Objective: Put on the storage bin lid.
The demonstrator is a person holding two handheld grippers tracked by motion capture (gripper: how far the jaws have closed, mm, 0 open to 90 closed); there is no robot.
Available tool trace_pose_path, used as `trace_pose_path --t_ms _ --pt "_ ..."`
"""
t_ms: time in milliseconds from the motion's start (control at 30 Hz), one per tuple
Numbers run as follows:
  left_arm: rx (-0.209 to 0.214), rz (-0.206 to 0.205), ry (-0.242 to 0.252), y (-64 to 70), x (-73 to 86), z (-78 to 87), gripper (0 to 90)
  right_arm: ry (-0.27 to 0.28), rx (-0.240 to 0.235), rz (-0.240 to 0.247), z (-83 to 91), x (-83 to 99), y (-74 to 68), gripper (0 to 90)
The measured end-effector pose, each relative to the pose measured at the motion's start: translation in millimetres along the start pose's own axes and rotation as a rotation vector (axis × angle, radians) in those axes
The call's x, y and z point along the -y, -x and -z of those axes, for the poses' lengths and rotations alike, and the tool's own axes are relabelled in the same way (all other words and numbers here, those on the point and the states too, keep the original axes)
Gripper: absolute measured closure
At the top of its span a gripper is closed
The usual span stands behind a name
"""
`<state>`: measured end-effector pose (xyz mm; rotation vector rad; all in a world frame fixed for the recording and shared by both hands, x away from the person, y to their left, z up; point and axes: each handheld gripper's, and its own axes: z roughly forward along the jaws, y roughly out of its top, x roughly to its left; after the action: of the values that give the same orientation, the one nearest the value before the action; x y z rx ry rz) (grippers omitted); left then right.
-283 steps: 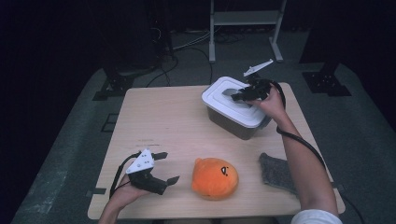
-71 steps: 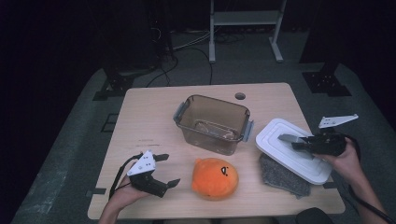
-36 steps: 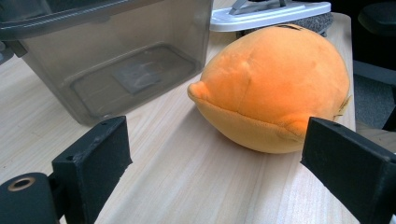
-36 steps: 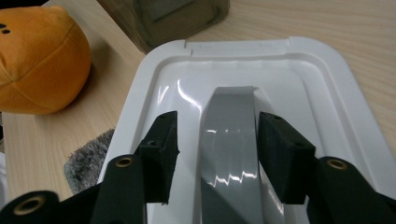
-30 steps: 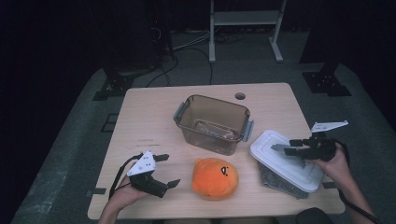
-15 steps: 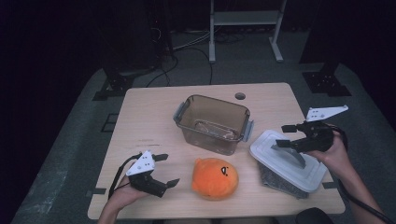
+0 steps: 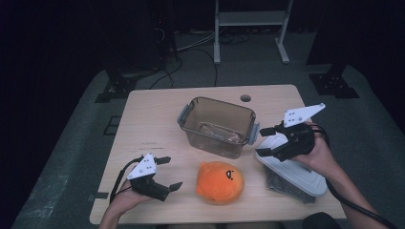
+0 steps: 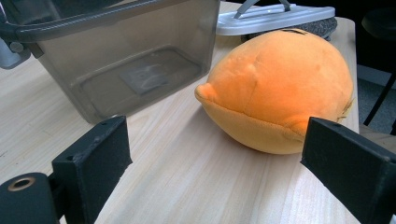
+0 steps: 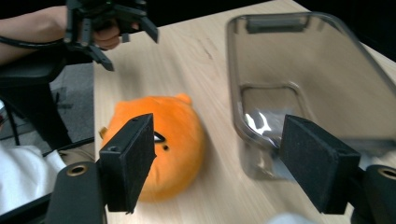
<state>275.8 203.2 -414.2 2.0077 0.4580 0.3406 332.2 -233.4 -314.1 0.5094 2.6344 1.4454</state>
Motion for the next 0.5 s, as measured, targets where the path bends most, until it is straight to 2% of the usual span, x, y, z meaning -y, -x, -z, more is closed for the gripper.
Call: trace_pose_path --t_ms 500 --pt "-0.012 0.007 0.000 -2.7 1.7 2.9 7.1 -0.034 -0.119 0.081 -54.9 -19.0 -25.1 25.1"
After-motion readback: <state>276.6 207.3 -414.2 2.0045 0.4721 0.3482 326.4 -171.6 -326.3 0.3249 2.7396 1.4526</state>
